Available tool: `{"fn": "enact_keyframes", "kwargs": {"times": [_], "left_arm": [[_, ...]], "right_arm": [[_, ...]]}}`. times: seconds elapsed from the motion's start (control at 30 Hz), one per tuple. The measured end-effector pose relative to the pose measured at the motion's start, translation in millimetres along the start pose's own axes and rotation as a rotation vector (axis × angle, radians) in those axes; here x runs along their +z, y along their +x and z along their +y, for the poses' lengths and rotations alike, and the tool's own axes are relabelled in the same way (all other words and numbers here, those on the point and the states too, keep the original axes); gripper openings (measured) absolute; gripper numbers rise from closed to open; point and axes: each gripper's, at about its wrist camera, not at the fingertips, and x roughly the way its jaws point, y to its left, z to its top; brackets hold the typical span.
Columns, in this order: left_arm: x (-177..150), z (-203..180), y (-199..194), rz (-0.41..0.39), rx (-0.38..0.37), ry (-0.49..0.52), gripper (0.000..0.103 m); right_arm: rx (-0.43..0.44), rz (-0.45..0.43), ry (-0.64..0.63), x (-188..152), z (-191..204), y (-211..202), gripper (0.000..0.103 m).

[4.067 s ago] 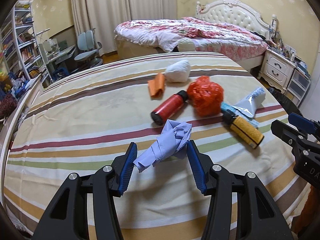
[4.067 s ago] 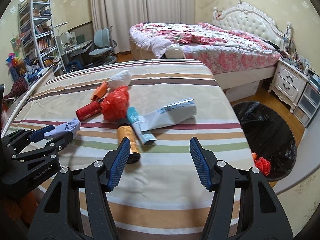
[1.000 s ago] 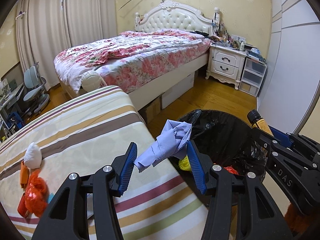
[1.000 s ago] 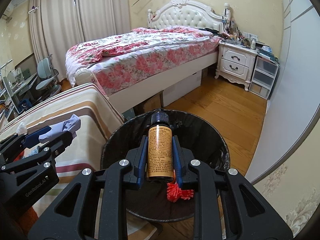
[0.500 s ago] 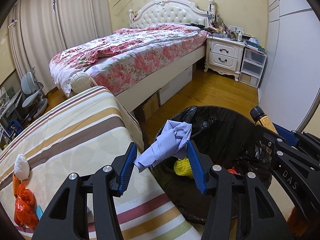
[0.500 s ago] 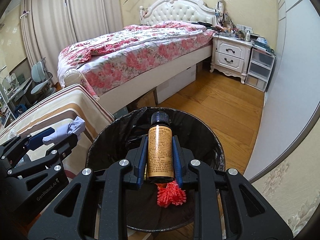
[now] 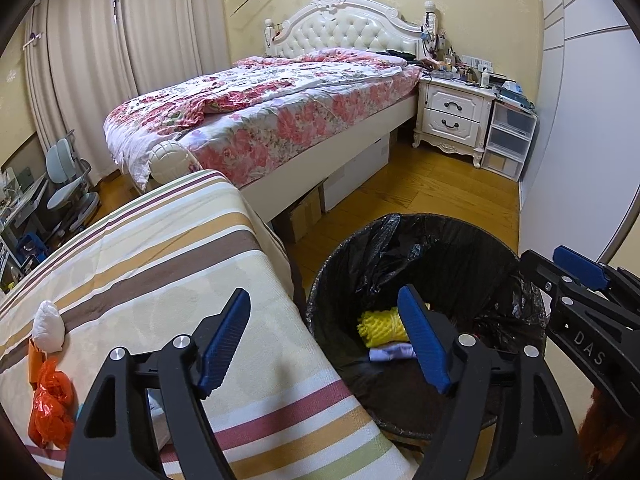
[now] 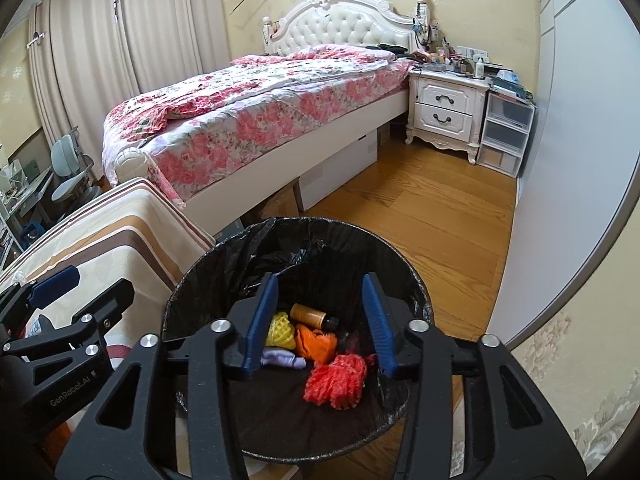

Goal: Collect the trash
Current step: 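Move both tools back to the bed, right tool toward the red plastic bag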

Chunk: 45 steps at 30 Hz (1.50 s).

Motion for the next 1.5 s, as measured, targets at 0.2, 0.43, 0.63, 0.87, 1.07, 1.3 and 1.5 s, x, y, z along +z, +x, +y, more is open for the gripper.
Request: {"fn": "enact_keyframes", "kwargs": {"times": [0.2, 0.43, 0.63, 0.87, 1.07, 1.3, 1.5], "left_arm": [[-4, 14, -12, -0.007, 0.016, -0.028, 0.075], [-15, 34, -33, -0.014, 0.054, -0.054, 0.075], [-28, 52, -51, -0.018, 0.089, -0.076, 0.075], [-44, 81, -74, -0.029, 0.134, -0.109, 0.075], [-57, 117, -96, -0.040, 0.190, -0.156, 0.075], [-78, 165, -114, -0.038, 0.270, -0.224, 0.075], [-97, 202, -126, -0.030, 0.333, -0.273, 0.075]], "right_arm": [[-0.001, -0.001, -0.002, -4, 5, -10, 0.053], [0.020, 0.007, -0.019, -13, 21, -23, 0.054], [0.055, 0.014, -0.041, -23, 41, -36, 0.054], [0.109, 0.008, -0.090, -31, 73, -53, 0.054], [0.163, 0.000, -0.132, -33, 104, -65, 0.055], [0.224, 0.000, -0.196, -37, 146, -74, 0.055], [0.280, 0.006, -0.263, -39, 188, -78, 0.055]]}}
